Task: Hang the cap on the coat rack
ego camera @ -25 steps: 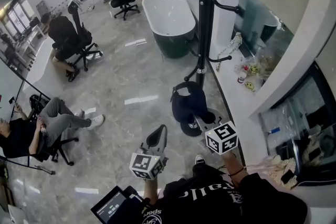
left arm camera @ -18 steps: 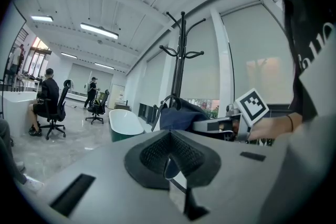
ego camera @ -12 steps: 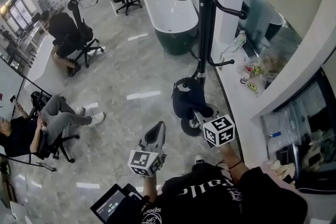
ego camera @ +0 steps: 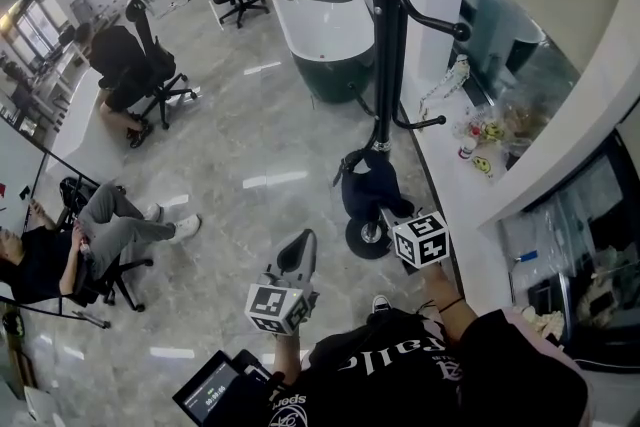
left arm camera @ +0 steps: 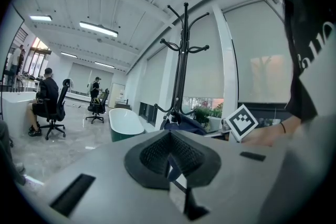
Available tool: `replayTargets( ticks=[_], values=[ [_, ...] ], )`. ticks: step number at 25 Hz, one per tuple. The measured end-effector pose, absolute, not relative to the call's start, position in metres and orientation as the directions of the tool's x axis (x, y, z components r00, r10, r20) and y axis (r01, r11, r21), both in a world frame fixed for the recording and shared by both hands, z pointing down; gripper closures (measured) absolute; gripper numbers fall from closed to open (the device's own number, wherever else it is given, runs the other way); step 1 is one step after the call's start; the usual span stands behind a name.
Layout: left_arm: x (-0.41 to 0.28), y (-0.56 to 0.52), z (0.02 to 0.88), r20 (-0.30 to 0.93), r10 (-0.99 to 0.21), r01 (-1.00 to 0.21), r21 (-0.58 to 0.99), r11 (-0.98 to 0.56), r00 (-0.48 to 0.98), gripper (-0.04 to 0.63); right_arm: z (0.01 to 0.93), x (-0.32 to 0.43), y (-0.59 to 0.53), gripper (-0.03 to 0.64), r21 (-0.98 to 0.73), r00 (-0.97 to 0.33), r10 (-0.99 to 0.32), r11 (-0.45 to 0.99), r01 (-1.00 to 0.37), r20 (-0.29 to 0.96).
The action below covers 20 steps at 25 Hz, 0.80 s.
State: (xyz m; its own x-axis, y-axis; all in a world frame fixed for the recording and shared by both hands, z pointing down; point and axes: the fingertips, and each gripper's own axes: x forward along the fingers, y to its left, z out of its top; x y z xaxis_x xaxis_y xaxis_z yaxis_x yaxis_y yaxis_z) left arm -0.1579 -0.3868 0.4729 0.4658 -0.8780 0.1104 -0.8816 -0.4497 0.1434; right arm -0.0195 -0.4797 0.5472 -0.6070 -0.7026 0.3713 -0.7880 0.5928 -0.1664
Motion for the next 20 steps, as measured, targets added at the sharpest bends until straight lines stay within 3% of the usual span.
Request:
replayTargets(
  ticks=[9, 14, 15, 17, 20],
  values=[
    [-0.161, -0.392, 0.471, 0.141, -0.886, -0.894, 0.151, -0.422, 0.442, 0.598, 0.573, 0.011, -0.507, 0.586, -0.154, -0.538, -0.738, 0.525, -0.837, 0.408],
    [-0.160, -0.391, 0.479, 0.144, -0.879, -0.887, 0.151, -0.435, 0.456, 0.598, 0.578, 0.001, -0.504, 0.584, -0.175, -0.588, -0.705, 0.571, -0.802, 0.396],
    [-0.159, -0.391, 0.480, 0.144, -0.876, -0.885, 0.152, -0.440, 0.460, 0.598, 0.582, -0.002, -0.501, 0.565, -0.178, -0.599, -0.690, 0.583, -0.793, 0.406],
    [-0.158, -0.391, 0.482, 0.146, -0.873, -0.883, 0.152, -0.445, 0.465, 0.598, 0.591, -0.007, -0.495, 0.406, -0.186, -0.611, -0.658, 0.599, -0.779, 0.441],
    [-0.158, -0.389, 0.484, 0.148, -0.870, -0.881, 0.152, -0.449, 0.469, 0.598, 0.600, -0.012, -0.485, 0.367, -0.195, -0.616, -0.628, 0.608, -0.770, 0.474]
  ],
)
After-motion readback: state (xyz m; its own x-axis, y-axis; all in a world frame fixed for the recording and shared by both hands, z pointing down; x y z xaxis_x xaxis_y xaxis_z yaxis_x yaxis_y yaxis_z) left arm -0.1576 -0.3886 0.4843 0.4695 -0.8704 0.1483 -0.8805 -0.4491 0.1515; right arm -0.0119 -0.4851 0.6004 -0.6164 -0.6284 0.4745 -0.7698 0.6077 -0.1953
